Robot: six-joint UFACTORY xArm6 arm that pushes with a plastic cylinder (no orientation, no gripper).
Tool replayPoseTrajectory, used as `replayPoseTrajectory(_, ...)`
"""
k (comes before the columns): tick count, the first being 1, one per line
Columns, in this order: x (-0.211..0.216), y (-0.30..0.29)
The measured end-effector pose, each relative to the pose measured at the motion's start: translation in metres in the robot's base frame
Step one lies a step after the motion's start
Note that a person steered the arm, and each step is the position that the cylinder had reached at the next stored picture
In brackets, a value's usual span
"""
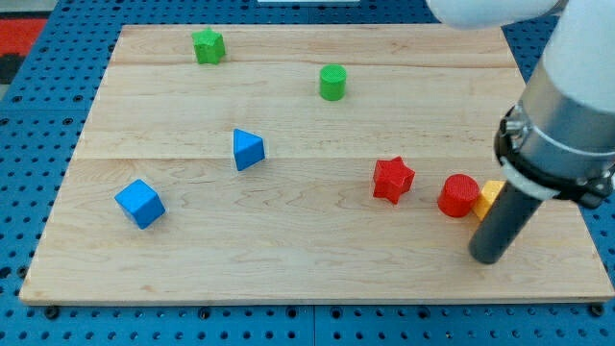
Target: Slide the red star near to the red circle
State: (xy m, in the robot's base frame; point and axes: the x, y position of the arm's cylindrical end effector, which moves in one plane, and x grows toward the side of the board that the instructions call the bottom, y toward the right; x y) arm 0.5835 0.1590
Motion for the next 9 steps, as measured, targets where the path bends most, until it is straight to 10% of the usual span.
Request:
replayPoseTrajectory(2,-0.025,-0.133)
replayPoseTrajectory(5,-0.129,-0.125)
replayPoseTrajectory(7,-0.120,-0.026)
replayPoseTrajectory(9,-0.089,-0.061)
